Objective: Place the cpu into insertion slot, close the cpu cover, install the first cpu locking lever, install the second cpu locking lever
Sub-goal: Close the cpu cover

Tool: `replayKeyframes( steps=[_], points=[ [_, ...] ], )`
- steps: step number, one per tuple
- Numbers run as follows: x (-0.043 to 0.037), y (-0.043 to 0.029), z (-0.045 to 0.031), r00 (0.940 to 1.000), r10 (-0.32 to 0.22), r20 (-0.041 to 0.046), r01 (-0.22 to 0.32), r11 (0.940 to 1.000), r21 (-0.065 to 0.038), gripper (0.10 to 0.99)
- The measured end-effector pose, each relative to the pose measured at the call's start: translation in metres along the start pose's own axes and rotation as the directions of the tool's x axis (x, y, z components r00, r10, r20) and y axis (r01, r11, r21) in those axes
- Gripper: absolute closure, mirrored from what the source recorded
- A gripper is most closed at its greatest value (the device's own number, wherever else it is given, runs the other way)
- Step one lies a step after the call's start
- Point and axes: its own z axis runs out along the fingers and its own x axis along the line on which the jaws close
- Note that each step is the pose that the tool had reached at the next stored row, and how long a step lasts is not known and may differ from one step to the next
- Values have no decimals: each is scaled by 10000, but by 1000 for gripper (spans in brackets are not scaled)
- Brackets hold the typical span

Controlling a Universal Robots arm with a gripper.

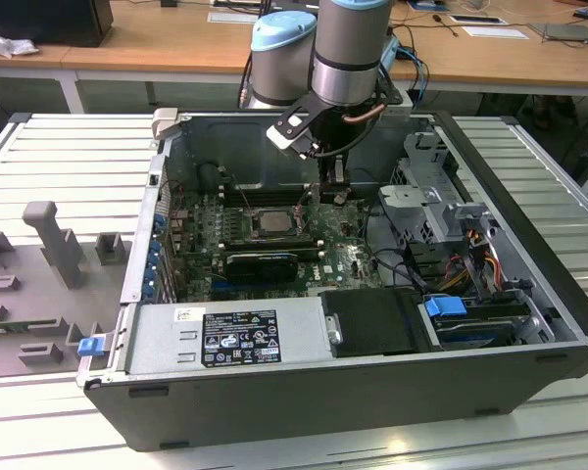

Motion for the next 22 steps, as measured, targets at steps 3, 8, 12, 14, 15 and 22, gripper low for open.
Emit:
replayKeyframes(
  steps=[3, 8, 12, 14, 15, 22],
  points=[
    [0, -12, 0, 10000, 0, 0, 0, 10000, 0, 980],
    [-1, -23, -1, 10000, 0, 0, 0, 10000, 0, 980],
    [-1, -32, -1, 10000, 1, 0, -1, 10000, 0, 980],
    [-1, -38, -1, 10000, 0, 0, 0, 10000, 0, 980],
    [-1, -42, -1, 10000, 0, 0, 0, 10000, 0, 980],
    [-2, -63, -2, 10000, 0, 1, 0, 10000, 0, 980]
  ],
)
